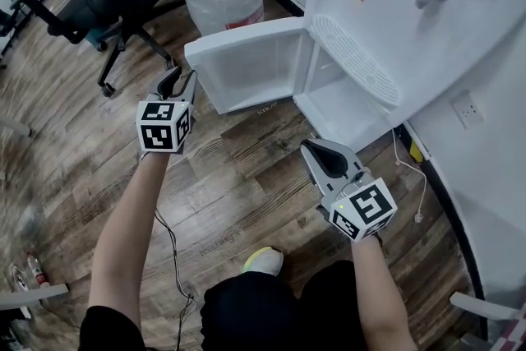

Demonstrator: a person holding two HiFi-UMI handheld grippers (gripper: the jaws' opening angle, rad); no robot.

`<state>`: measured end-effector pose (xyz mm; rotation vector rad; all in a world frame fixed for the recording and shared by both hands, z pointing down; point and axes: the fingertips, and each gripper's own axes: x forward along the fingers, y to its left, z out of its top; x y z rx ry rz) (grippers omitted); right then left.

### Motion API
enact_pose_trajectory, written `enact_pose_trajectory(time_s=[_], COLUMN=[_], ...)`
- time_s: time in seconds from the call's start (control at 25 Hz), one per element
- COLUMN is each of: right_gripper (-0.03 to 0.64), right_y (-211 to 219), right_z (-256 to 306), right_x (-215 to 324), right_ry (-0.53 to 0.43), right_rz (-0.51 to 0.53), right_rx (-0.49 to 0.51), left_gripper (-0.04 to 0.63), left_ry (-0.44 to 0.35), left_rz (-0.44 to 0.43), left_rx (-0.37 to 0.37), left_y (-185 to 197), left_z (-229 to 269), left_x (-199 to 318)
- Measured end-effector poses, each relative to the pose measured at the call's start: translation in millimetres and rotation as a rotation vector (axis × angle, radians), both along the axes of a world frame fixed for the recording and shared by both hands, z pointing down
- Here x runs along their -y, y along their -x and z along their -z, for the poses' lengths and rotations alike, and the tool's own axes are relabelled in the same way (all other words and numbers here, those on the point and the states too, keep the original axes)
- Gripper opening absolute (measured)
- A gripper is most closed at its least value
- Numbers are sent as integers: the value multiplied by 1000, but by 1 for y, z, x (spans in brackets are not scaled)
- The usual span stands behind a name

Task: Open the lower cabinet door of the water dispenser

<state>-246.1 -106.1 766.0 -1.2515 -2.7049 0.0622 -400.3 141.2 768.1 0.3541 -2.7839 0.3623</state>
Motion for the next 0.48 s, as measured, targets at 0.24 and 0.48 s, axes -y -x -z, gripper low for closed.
enact_pose_trajectory(time_s=[0.24, 0.48], right_gripper=[23, 23], right_y=[-13, -25], right_z=[5, 15], right_x=[12, 28], right_ry=[2, 23], right_rz=[-22, -42], right_rx=[5, 15], left_gripper=[123, 83], left_ry=[2, -62], left_rz=[-61, -167], left_rx=[-7, -5], left_y=[-28, -52], left_z=[1, 14], left_x=[24, 77])
